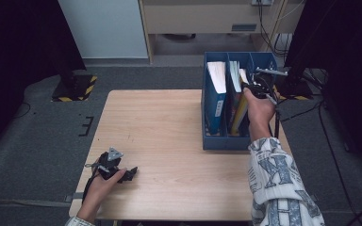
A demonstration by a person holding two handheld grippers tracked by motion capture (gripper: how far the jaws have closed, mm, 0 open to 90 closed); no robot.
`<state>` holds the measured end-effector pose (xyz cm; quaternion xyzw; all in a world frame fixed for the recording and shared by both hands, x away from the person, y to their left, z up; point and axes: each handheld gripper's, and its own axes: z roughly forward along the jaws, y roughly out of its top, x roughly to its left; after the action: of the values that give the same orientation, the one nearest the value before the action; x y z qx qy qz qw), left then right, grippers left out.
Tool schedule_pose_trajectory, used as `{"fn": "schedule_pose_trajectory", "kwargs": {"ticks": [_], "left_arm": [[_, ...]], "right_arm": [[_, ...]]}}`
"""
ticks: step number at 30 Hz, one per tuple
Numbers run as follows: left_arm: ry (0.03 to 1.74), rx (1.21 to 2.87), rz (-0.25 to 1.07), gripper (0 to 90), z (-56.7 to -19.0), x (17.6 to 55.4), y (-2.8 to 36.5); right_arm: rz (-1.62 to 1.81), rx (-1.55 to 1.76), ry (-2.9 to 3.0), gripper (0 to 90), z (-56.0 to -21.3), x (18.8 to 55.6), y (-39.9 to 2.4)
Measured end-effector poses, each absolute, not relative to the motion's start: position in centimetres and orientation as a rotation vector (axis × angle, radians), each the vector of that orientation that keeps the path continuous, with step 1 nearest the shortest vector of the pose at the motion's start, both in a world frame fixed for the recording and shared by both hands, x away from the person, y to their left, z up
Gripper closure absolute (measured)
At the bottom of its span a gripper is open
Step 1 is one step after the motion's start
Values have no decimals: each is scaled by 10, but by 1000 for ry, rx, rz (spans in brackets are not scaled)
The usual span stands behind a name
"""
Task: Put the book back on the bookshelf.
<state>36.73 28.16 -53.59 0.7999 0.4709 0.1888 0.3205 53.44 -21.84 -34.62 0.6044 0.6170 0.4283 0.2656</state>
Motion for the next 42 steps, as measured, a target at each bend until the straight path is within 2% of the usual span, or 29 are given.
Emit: {"fn": "schedule_pose_trajectory", "kwargs": {"ticks": [42], "left_arm": [[1225,2109,496,0,-536,368,282]], "right_arm": [[1080,1566,1678,753,-354,555,-218]]}}
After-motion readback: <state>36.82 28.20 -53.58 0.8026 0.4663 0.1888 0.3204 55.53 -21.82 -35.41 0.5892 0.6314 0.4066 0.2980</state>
